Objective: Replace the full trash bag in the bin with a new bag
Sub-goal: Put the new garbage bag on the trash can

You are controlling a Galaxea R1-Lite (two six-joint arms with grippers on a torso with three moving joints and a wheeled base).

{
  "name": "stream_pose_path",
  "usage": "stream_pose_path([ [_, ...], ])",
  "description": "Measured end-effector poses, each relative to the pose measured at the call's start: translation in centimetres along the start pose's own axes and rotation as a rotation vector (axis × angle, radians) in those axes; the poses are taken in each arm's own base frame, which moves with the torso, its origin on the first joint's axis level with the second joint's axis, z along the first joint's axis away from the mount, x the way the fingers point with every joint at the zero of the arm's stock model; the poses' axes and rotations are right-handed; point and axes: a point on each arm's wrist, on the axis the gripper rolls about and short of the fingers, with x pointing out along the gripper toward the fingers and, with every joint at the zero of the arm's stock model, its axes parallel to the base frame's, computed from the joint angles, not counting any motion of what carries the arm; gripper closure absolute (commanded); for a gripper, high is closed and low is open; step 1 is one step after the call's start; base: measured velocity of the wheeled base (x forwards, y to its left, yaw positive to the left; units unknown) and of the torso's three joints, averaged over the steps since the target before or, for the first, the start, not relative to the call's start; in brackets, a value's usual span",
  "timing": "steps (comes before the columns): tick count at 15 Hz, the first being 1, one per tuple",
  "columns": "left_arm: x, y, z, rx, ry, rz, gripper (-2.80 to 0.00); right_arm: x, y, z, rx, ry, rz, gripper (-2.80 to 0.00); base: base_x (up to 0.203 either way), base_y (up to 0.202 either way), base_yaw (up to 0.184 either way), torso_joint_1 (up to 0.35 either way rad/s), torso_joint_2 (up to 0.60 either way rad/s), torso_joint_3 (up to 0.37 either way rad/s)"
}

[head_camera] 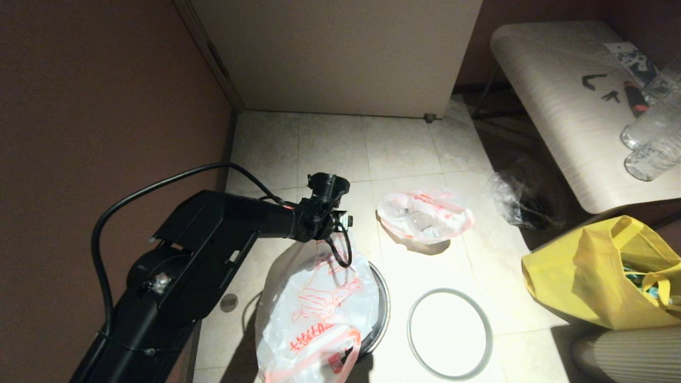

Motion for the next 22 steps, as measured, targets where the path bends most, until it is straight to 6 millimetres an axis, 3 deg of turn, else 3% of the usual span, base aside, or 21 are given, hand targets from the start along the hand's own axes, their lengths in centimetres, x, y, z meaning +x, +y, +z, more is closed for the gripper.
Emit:
stream_pose_path([
  [1,0.5,-0.1,-0.5,0.005,0.013,-0.003,-2.80,0.0,0.0,0.0,0.000,0.000,0.000,0.00,0.000,0.000,0.000,0.000,0.00,0.000],
  [2,0.7,-0.2,-0.9,0.009,0.020,-0.003,0.00,0.0,0.0,0.0,0.000,0.000,0.000,0.00,0.000,0.000,0.000,0.000,0.00,0.000],
  [9,0.7,-0.4,-2.3,0.007,0.067,0.009,0.00,0.0,0.0,0.0,0.000,0.000,0.000,0.00,0.000,0.000,0.000,0.000,0.00,0.000],
  [14,-0.6,-0.3,-3.8,0.017,0.118,0.068,0.00,0.0,0.0,0.0,0.000,0.000,0.000,0.00,0.000,0.000,0.000,0.000,0.00,0.000],
  [22,-9.5,-0.2,-6.1,0.017,0.213,0.035,0.00,0.0,0.0,0.0,0.000,0.000,0.000,0.00,0.000,0.000,0.000,0.000,0.00,0.000],
])
